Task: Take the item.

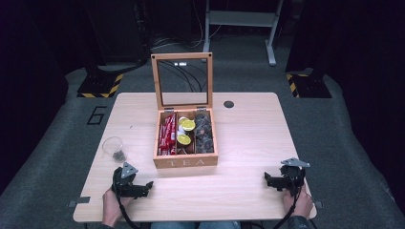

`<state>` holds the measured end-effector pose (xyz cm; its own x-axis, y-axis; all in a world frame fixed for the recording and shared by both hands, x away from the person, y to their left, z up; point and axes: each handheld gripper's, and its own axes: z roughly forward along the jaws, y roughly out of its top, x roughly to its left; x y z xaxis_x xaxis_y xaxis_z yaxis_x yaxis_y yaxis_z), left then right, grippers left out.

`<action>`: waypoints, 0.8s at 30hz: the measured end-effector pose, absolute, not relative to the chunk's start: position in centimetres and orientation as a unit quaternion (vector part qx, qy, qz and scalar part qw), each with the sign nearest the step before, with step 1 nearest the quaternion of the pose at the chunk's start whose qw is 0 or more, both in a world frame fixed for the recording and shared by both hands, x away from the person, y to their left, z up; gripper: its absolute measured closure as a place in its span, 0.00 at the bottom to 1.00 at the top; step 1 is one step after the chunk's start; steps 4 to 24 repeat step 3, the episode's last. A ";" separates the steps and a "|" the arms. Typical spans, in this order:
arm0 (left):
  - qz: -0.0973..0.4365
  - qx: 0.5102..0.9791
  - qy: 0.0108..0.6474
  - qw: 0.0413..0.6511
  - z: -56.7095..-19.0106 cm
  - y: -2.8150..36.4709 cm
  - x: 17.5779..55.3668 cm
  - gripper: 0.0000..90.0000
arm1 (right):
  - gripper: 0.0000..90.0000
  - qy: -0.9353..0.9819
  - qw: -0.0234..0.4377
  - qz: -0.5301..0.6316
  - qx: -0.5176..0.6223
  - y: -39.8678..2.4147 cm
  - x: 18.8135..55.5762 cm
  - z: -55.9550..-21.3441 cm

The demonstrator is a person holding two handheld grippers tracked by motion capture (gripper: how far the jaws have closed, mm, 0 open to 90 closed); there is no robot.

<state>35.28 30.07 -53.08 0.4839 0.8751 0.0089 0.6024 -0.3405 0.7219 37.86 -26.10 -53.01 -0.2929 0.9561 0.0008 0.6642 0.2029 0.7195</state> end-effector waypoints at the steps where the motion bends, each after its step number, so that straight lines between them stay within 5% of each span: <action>1: 0.207 0.788 0.472 0.338 -53.2 29.8 35.4 0.02 | 0.00 0.740 0.232 0.315 0.548 -26.1 37.9 -53.0; 24: 0.207 0.789 0.471 0.335 -53.2 29.8 35.5 0.01 | 0.00 0.740 0.233 0.314 0.547 -26.1 37.9 -53.0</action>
